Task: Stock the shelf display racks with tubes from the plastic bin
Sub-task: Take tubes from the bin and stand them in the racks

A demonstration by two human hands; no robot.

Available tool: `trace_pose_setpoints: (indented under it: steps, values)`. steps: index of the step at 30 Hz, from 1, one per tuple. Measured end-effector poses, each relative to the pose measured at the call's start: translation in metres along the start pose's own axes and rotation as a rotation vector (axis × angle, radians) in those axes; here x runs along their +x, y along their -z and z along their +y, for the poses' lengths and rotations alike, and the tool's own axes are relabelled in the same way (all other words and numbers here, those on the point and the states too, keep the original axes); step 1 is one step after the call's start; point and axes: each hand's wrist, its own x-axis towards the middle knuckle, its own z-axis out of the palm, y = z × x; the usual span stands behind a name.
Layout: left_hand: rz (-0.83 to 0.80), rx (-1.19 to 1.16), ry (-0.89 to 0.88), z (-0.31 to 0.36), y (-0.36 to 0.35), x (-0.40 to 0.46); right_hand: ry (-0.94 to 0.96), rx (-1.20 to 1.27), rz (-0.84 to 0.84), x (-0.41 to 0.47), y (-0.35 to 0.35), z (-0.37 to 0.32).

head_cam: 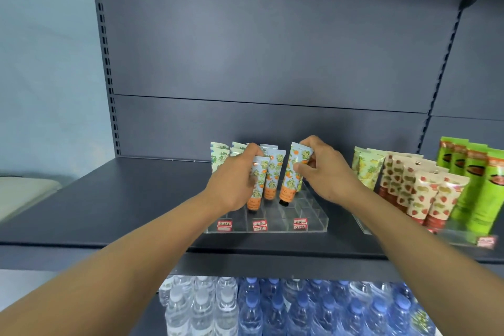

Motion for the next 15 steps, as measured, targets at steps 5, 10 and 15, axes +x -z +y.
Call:
trace_pose_setpoints:
  steps: [5,10,15]
  values:
    - [0.031,0.092,-0.004,0.005,0.003,-0.001,0.008,0.003,-0.016,0.002,-0.005,-0.002]
    - [0.067,0.257,0.0,0.009,0.007,-0.004,0.03,-0.034,-0.017,0.006,-0.012,-0.007]
    - [0.126,0.322,-0.005,0.009,0.01,-0.005,0.04,-0.07,-0.018,0.009,-0.018,-0.012]
